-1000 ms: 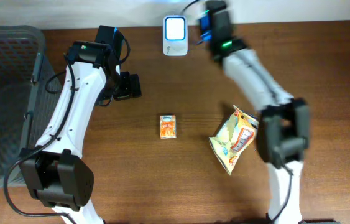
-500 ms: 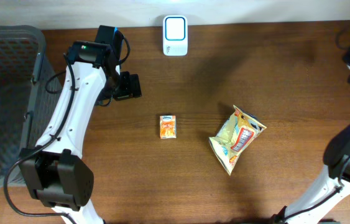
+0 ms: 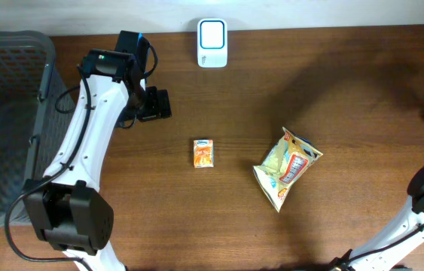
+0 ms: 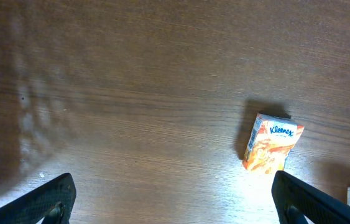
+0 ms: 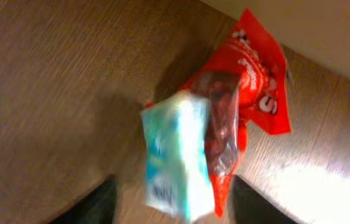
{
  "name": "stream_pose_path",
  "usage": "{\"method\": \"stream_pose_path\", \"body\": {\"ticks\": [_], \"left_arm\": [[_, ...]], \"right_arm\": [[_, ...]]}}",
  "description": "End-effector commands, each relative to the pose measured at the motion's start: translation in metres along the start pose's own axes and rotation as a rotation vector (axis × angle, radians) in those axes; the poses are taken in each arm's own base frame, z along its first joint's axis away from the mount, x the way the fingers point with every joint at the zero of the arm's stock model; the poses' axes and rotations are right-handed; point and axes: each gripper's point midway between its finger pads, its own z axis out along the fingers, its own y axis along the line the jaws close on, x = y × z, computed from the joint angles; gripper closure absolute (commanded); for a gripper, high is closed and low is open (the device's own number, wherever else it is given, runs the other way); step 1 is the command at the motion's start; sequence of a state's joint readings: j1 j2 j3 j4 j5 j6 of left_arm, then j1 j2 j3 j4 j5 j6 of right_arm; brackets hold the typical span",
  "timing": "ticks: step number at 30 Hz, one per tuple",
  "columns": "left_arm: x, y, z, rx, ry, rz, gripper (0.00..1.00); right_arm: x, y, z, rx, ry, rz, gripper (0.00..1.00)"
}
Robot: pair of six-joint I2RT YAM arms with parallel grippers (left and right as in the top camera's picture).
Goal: Scan the item barcode
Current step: 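Carry the green box to the right table edge and release it, then move the right gripper to the orange box and grasp it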
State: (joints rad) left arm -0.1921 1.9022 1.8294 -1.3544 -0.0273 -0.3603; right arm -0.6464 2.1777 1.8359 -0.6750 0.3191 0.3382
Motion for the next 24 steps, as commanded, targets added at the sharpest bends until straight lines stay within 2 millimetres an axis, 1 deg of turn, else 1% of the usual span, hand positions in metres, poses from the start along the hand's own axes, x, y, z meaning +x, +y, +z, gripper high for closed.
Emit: {"method": "stream_pose_path", "body": {"ticks": [1, 3, 5, 8, 10, 12, 13, 15, 16, 18, 19, 21, 24], "left_arm": [[0.0, 0.003, 0.003, -0.01, 0.005, -0.015, 0.01], [0.0, 0.003, 0.003, -0.01, 0.006, -0.015, 0.01], [0.0, 0.003, 0.003, -0.01, 0.006, -0.015, 0.01], [0.0, 0.003, 0.003, -0.01, 0.006, -0.015, 0.01], [0.0, 0.003, 0.003, -0.01, 0.006, -0.015, 0.01], [0.0, 0.003, 0.003, -0.01, 0.006, -0.015, 0.01], [0.0, 0.003, 0.003, -0.01, 0.006, -0.015, 0.01], [0.0, 0.003, 0.003, -0.01, 0.006, -0.015, 0.01], [0.0, 0.003, 0.003, -0.01, 0.006, -0.015, 0.01], [0.0, 0.003, 0.003, -0.01, 0.006, -0.015, 0.01], [0.0, 0.003, 0.003, -0.01, 0.006, -0.015, 0.01], [0.0, 0.003, 0.003, -0.01, 0.006, -0.015, 0.01], [0.0, 0.003, 0.003, -0.01, 0.005, -0.015, 0.01]], "right_arm": [[0.005, 0.001, 0.0, -0.013, 0.021, 0.004, 0.28], [0.005, 0.0, -0.005, -0.015, 0.025, 0.003, 0.26], [0.001, 0.003, -0.016, -0.049, 0.021, 0.008, 0.24], [-0.011, 0.031, -0.056, -0.257, 0.013, 0.023, 0.22], [-0.018, 0.056, -0.093, -0.458, 0.014, 0.023, 0.2], [-0.023, 0.088, -0.15, -0.733, 0.017, 0.002, 0.17], [-0.02, 0.1, -0.173, -0.834, 0.03, -0.017, 0.16], [-0.007, 0.119, -0.209, -0.999, 0.079, -0.055, 0.12], [0.007, 0.131, -0.231, -1.096, 0.138, -0.08, 0.12], [0.04, 0.148, -0.261, -1.229, 0.274, -0.133, 0.06], [0.065, 0.155, -0.275, -1.282, 0.343, -0.198, 0.04], [0.106, 0.165, -0.289, -1.3, 0.414, -0.344, 0.04], [0.201, 0.184, -0.307, -1.214, 0.542, -0.665, 0.04]]}}
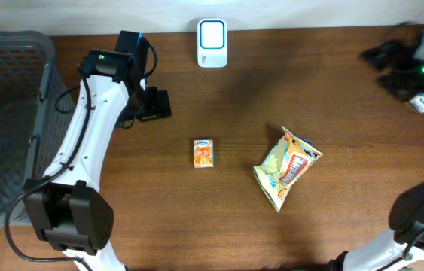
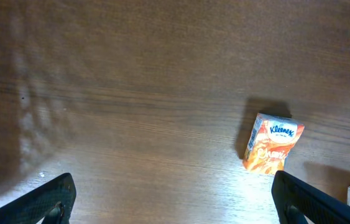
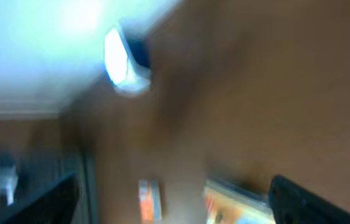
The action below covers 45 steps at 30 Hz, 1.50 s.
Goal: Scan the item barcode
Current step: 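Move the right gripper to the orange box and grasp it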
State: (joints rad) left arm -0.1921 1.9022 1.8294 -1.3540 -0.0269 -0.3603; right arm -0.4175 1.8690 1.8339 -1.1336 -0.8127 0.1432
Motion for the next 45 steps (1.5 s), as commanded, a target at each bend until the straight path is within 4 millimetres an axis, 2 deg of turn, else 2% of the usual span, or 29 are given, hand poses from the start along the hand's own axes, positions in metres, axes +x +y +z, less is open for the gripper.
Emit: {"method": "stream_pose_path", "body": {"ticks": [1, 3, 6, 8, 10, 12, 15, 18, 22, 33, 36, 37, 41, 45], "left_arm": [[0.0, 0.003, 0.003, -0.01, 0.006, -0.015, 0.01], [0.0, 0.003, 0.003, -0.01, 0.006, -0.015, 0.01], [0.0, 0.003, 0.003, -0.01, 0.006, -0.015, 0.01], [0.0, 0.003, 0.003, -0.01, 0.006, -0.015, 0.01], [0.0, 0.003, 0.003, -0.01, 0.006, -0.015, 0.01], [0.0, 0.003, 0.003, -0.01, 0.006, -0.015, 0.01], [0.0, 0.003, 0.003, -0.01, 0.006, -0.015, 0.01], [0.0, 0.003, 0.003, -0.01, 0.006, -0.015, 0.01], [0.0, 0.003, 0.003, -0.01, 0.006, -0.015, 0.01], [0.0, 0.003, 0.003, -0.01, 0.006, -0.015, 0.01], [0.0, 0.003, 0.003, -0.01, 0.006, -0.015, 0.01], [0.0, 0.003, 0.003, -0.01, 0.006, -0.015, 0.01], [0.0, 0.003, 0.003, -0.01, 0.006, -0.015, 0.01], [0.0, 0.003, 0.003, -0.01, 0.006, -0.015, 0.01]], "right_arm": [[0.07, 0.039, 0.063, 0.004, 0.253, -0.266, 0.04], [0.099, 0.045, 0.086, 0.055, 0.339, -0.322, 0.04], [0.155, 0.06, 0.128, 0.071, 0.483, -0.417, 0.04], [0.194, 0.066, 0.16, 0.069, 0.562, -0.409, 0.04], [0.226, 0.066, 0.185, 0.081, 0.6, -0.373, 0.05], [0.25, 0.065, 0.206, 0.085, 0.612, -0.338, 0.15], [0.273, 0.065, 0.227, 0.071, 0.601, -0.32, 0.21], [0.283, 0.062, 0.237, 0.079, 0.581, -0.298, 0.21], [0.283, 0.038, 0.249, 0.2, 0.501, -0.204, 0.26], [0.313, 0.047, 0.277, 0.107, 0.467, -0.206, 0.26], [0.316, 0.033, 0.285, 0.171, 0.452, -0.184, 0.3], [0.316, 0.03, 0.286, 0.184, 0.446, -0.171, 0.33], [0.316, 0.028, 0.287, 0.191, 0.447, -0.169, 0.62], [0.318, 0.029, 0.286, 0.18, 0.458, -0.168, 0.72]]}}
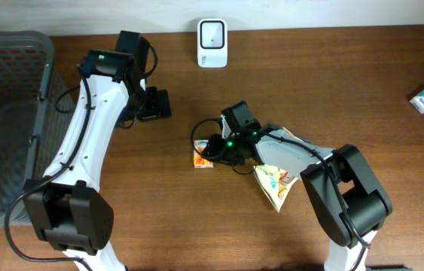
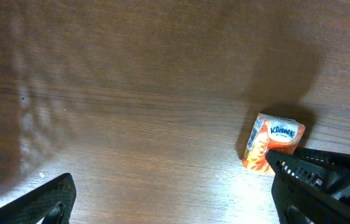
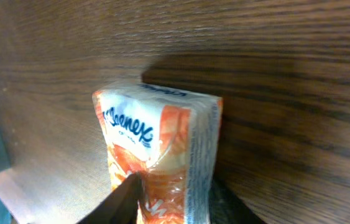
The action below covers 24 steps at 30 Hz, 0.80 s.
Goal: Scan the item barcode
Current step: 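Move the right gripper to the orange box and grasp it, then lift the orange box and hold it over the white scanner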
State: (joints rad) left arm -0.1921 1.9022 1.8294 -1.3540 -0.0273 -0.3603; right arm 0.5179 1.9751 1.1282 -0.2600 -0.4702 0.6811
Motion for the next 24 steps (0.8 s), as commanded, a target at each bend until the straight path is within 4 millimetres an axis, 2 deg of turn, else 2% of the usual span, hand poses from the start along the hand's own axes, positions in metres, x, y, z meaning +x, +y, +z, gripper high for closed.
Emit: {"method": "stream_pose_path", "body": {"ticks": [1, 5, 7, 11, 12, 15, 16, 18, 21, 24], "left_arm": [[0.0, 0.003, 0.003, -0.01, 0.006, -0.015, 0.01], [0.0, 0.003, 0.003, -0.01, 0.006, -0.015, 0.01], [0.0, 0.003, 0.003, -0.01, 0.006, -0.015, 0.01], [0.0, 0.003, 0.003, -0.01, 0.006, -0.015, 0.01], [0.0, 0.003, 0.003, -0.01, 0.006, -0.015, 0.01], [0.0, 0.003, 0.003, -0.01, 0.006, -0.015, 0.01], [0.0, 0.003, 0.003, -0.01, 0.006, -0.015, 0.01], [0.0, 0.003, 0.003, -0.01, 0.006, -0.015, 0.01], [0.0, 0.003, 0.003, -0.01, 0.006, -0.015, 0.01], [0.0, 0.003, 0.003, -0.01, 0.006, -0.015, 0.01]], "right_arm": [[0.011, -0.017, 0.012, 0.041, 0.035, 0.009, 0.78], [0.013, -0.005, 0.009, -0.017, 0.066, -0.026, 0.83], [0.01, 0.006, 0.003, -0.083, 0.086, -0.03, 0.96], [-0.007, 0.043, -0.035, -0.35, 0.13, -0.091, 0.96], [-0.014, 0.062, -0.061, -0.522, 0.154, -0.169, 0.96], [-0.019, 0.079, -0.101, -0.757, 0.175, -0.262, 0.96], [-0.023, 0.081, -0.117, -0.84, 0.176, -0.29, 0.96], [-0.029, 0.079, -0.134, -0.905, 0.164, -0.316, 0.96], [-0.038, 0.072, -0.15, -0.954, 0.137, -0.337, 0.96], [-0.046, 0.064, -0.157, -0.954, 0.11, -0.324, 0.96]]}}
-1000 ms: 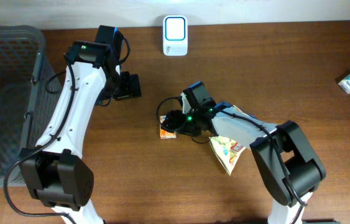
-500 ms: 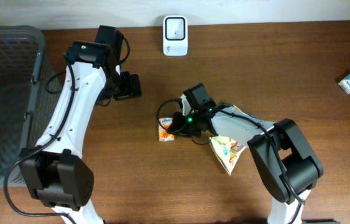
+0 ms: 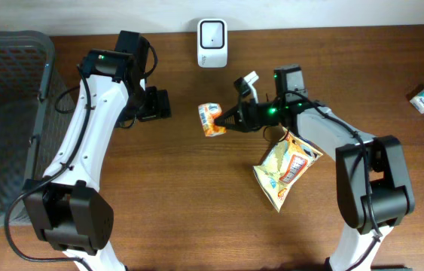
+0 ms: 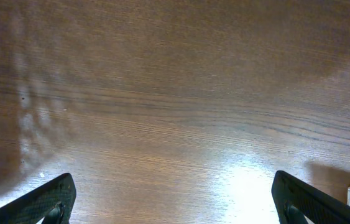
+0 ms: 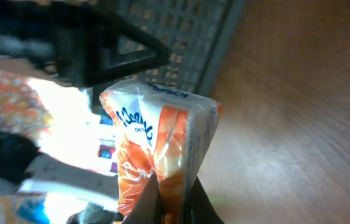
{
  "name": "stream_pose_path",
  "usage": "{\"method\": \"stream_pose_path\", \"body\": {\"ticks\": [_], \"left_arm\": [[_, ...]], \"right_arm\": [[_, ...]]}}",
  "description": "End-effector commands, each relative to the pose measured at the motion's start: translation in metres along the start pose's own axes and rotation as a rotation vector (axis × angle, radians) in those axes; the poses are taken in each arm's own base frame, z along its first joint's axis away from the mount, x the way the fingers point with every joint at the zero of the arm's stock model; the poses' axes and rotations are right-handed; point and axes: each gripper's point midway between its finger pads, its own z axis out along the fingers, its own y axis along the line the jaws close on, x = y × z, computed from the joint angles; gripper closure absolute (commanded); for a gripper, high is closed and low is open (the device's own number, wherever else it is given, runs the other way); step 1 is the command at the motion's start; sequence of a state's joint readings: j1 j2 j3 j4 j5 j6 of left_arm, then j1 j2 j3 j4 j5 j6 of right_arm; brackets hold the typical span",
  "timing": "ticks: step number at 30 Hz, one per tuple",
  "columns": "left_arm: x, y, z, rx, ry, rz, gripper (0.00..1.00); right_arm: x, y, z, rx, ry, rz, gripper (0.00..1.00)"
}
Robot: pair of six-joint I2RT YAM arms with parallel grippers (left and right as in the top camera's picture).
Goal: Scan the item barcode
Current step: 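Lift the orange box and hold it over the white scanner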
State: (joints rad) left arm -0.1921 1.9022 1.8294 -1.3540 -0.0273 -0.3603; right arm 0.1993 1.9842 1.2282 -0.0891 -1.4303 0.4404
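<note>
My right gripper (image 3: 228,120) is shut on the orange Kleenex tissue pack (image 3: 211,119) and holds it off the table, below the white scanner (image 3: 212,33) at the back edge. In the right wrist view the pack (image 5: 156,137) stands pinched between the fingers (image 5: 184,199); no barcode shows on its visible face. To the left of the pack, my left gripper (image 3: 154,104) is wide open. The left wrist view shows its fingertips (image 4: 50,199) over bare wood.
A yellow chip bag (image 3: 287,167) lies right of centre, under my right arm. A teal pack and a red item sit at the far right edge. A grey mesh basket (image 3: 8,113) fills the left side.
The tissue pack lay on the table with my right gripper at it. Now the gripper holds it lifted and further back, nearer the scanner. The left arm has not moved.
First my right gripper was at the far right over the teal pack and a red bag, while the tissue pack lay mid-table. Then it was open at the back right, apart from them. Then it was at the tissue pack, which it now holds raised below the scanner.
</note>
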Motion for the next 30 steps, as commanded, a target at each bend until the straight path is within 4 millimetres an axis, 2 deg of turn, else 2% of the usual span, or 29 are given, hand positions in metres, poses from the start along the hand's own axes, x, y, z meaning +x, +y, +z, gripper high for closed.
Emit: {"method": "stream_pose_path", "body": {"ticks": [1, 14, 19, 23, 26, 29, 30], "left_arm": [[0.0, 0.003, 0.003, -0.01, 0.006, -0.015, 0.01], [0.0, 0.003, 0.003, -0.01, 0.006, -0.015, 0.01], [0.0, 0.003, 0.003, -0.01, 0.006, -0.015, 0.01], [0.0, 0.003, 0.003, -0.01, 0.006, -0.015, 0.01], [0.0, 0.003, 0.003, -0.01, 0.006, -0.015, 0.01], [0.0, 0.003, 0.003, -0.01, 0.006, -0.015, 0.01], [0.0, 0.003, 0.003, -0.01, 0.006, -0.015, 0.01]], "right_arm": [[-0.001, 0.018, -0.016, -0.1, 0.014, -0.037, 0.96], [-0.006, 0.02, -0.018, -0.099, 0.006, -0.072, 0.96], [-0.015, 0.022, -0.018, -0.086, -0.005, -0.058, 0.96], [-0.043, -0.007, -0.02, 0.094, -0.154, 0.083, 0.96], [-0.076, -0.012, -0.028, 0.191, -0.284, 0.03, 0.96], [-0.114, -0.02, -0.046, 0.352, -0.428, -0.03, 0.96], [-0.125, -0.03, -0.058, 0.467, -0.481, -0.037, 0.96]]}}
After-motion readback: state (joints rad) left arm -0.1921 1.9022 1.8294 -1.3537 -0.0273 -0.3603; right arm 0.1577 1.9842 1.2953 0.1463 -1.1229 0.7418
